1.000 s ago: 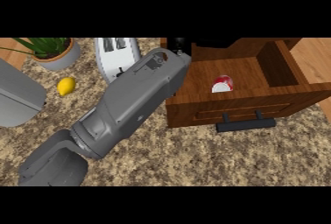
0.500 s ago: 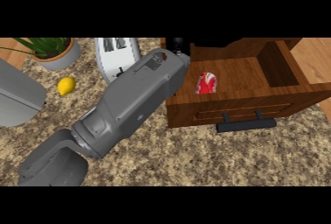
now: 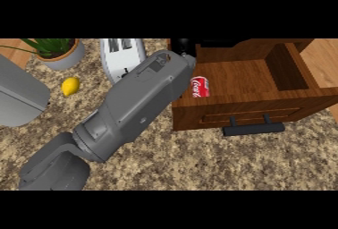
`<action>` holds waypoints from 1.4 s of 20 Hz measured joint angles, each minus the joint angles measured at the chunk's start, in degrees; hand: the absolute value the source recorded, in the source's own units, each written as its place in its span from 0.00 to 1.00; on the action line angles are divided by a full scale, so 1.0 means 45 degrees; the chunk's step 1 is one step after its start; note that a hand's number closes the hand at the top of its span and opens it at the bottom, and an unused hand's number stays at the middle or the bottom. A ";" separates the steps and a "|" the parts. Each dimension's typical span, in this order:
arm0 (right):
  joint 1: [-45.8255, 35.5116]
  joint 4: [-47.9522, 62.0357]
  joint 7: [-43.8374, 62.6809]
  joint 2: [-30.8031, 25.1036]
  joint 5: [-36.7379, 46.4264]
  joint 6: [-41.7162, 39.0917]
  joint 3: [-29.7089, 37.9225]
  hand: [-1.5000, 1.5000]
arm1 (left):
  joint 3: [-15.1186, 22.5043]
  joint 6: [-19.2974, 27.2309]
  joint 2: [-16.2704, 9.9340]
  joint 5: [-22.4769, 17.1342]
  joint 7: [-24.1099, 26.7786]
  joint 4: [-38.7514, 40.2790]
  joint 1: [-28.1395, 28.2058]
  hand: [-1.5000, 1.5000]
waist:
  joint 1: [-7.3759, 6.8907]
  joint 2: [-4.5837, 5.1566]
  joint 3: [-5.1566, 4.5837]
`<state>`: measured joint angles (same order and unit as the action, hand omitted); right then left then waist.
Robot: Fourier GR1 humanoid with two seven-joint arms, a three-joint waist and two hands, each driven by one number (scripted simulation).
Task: Pick up the can, place it into the drawer and close the drawer
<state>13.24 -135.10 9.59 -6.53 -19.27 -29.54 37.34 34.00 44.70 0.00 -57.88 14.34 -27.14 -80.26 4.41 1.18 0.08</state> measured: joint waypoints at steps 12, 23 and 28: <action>-0.2275 -0.0173 -0.0894 -0.0035 0.6781 0.0430 -0.3268 0.00 | -0.0033 0.0078 0.0000 -0.0443 0.0437 -0.0110 -0.0410 0.00 | -0.0674 -0.0038 -0.0012; -0.5181 0.3670 -0.1883 0.0107 1.3431 0.2978 -0.7140 0.00 | -0.0158 0.0153 -0.0261 -0.0154 -0.0286 -0.0540 -0.0228 0.00 | -0.1268 -0.0185 -0.0021; -0.6679 0.6211 -0.2388 -0.0231 1.5113 0.3749 -0.7959 0.00 | -0.0127 0.0304 -0.0686 0.0195 -0.0817 -0.1074 0.0025 0.00 | -0.1327 -0.0228 -0.0020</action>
<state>-16.82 -107.15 -1.15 -7.57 48.73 -12.67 1.53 33.43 46.06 -3.09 -57.00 10.66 -31.97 -80.14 -1.56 0.16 -0.01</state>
